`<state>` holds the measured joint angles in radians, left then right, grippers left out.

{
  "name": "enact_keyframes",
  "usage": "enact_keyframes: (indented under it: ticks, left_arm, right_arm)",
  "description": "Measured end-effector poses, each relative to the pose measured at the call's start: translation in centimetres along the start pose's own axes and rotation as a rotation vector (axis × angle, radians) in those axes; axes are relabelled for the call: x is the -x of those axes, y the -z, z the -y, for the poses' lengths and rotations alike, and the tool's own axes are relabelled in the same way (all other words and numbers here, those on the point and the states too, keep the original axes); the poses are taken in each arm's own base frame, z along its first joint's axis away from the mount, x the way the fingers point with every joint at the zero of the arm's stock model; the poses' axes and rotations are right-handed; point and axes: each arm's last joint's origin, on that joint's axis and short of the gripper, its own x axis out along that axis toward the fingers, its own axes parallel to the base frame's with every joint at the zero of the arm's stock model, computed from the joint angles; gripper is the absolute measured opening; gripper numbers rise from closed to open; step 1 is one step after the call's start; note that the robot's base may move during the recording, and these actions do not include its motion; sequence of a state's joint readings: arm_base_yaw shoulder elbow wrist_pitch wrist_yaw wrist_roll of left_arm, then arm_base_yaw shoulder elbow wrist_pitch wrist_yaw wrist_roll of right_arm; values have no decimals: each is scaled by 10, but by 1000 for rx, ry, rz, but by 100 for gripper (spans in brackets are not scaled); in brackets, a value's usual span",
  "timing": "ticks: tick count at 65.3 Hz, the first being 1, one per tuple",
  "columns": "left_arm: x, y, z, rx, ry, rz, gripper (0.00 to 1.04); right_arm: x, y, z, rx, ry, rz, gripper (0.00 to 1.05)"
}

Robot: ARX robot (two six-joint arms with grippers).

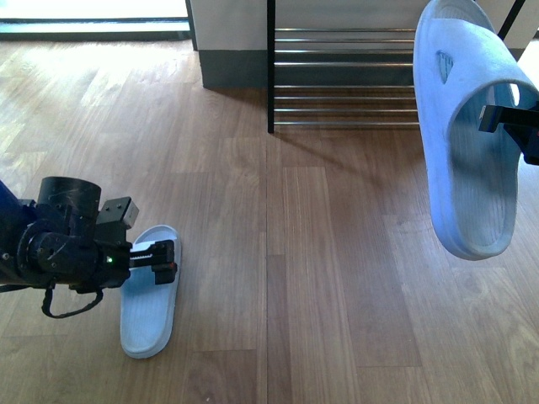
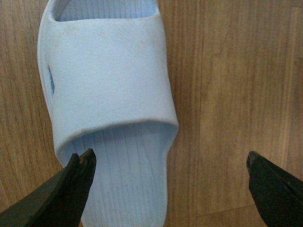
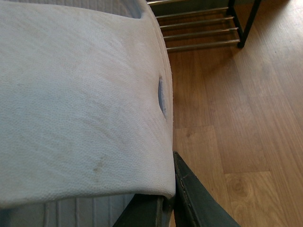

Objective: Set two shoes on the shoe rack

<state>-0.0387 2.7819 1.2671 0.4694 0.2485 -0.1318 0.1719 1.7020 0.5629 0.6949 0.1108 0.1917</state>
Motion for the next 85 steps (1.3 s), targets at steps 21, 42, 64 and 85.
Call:
enact_keyframes:
  ticks: [21,42,64,85]
  left_arm:
    - [-45,-3,4,-19,-6,-30,95]
    - [-54,-15,7,-29,-39,28,68]
    - [-54,-10,8,-29,-38,26,22]
    - [-51,-10,6,-7,-60,60,2]
  right_arm:
    - [0,0,0,0,0,0,1]
    - [0,0,0,0,0,0,1]
    - [0,0,0,0,0,0,1]
    - [0,0,0,0,0,0,1]
